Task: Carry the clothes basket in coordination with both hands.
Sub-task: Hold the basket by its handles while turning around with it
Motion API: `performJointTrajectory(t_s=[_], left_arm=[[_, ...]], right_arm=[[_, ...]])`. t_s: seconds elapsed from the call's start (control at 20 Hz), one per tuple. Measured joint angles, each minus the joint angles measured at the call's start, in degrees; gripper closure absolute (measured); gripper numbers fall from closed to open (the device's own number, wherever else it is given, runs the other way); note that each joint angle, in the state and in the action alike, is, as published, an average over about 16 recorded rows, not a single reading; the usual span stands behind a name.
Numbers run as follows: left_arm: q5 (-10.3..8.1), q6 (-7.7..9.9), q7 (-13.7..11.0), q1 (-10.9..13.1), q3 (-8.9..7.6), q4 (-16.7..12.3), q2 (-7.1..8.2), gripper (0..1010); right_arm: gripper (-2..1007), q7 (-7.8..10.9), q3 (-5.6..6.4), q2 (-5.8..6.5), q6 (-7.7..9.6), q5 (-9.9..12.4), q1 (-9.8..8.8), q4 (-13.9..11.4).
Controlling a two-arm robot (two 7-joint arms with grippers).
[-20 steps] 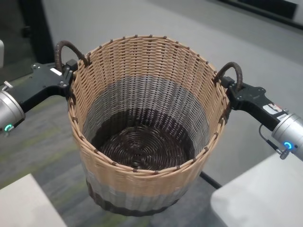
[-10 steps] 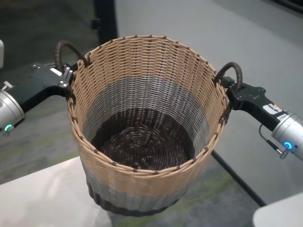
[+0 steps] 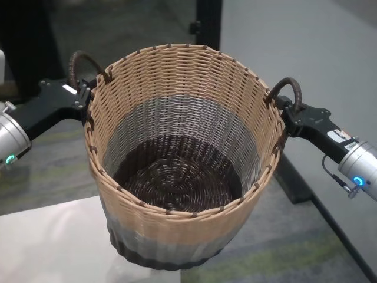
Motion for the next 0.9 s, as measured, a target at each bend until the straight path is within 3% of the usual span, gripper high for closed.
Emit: performJointTrajectory(t_s=[0.9], left_arm=[[0.0, 0.0, 0.0, 0.0, 0.0, 0.0, 0.0, 1009]], right_arm=[[1001, 0.0, 0.0, 0.0, 0.0, 0.0, 0.0, 0.0]])
